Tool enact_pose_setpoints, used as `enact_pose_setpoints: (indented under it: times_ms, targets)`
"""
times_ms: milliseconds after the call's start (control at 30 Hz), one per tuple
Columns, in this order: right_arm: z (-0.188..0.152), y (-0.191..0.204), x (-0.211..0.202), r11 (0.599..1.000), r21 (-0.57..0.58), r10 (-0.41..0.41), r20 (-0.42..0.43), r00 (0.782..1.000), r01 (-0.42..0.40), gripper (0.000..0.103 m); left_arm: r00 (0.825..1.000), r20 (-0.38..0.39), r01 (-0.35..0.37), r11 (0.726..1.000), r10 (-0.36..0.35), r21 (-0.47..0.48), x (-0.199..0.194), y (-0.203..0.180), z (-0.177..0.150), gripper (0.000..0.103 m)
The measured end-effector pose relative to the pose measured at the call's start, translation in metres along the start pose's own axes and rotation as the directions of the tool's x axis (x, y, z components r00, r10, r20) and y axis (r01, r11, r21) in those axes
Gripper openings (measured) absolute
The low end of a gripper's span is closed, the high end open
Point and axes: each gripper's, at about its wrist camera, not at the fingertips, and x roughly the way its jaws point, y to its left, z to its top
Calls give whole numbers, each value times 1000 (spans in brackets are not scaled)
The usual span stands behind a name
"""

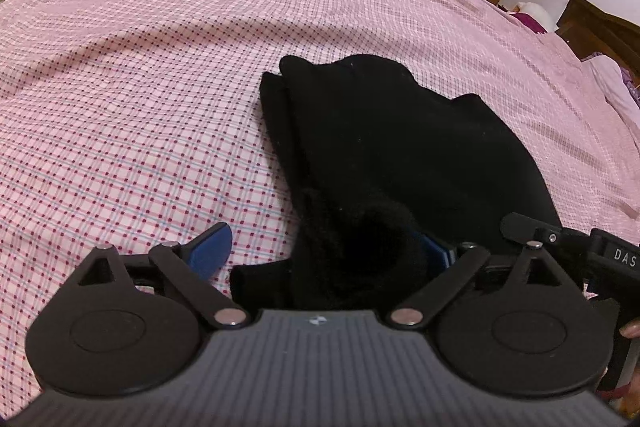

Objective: Fold small clothes

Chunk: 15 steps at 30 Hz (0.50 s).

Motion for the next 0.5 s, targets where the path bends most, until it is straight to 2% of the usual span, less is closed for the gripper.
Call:
enact_pose_setpoints:
  times_ms: [500]
  targets:
    - [6,0,10,1000,-2,8,-2,1000,-8,74,1000,7,7,1000,-7,10,3,1,2,99]
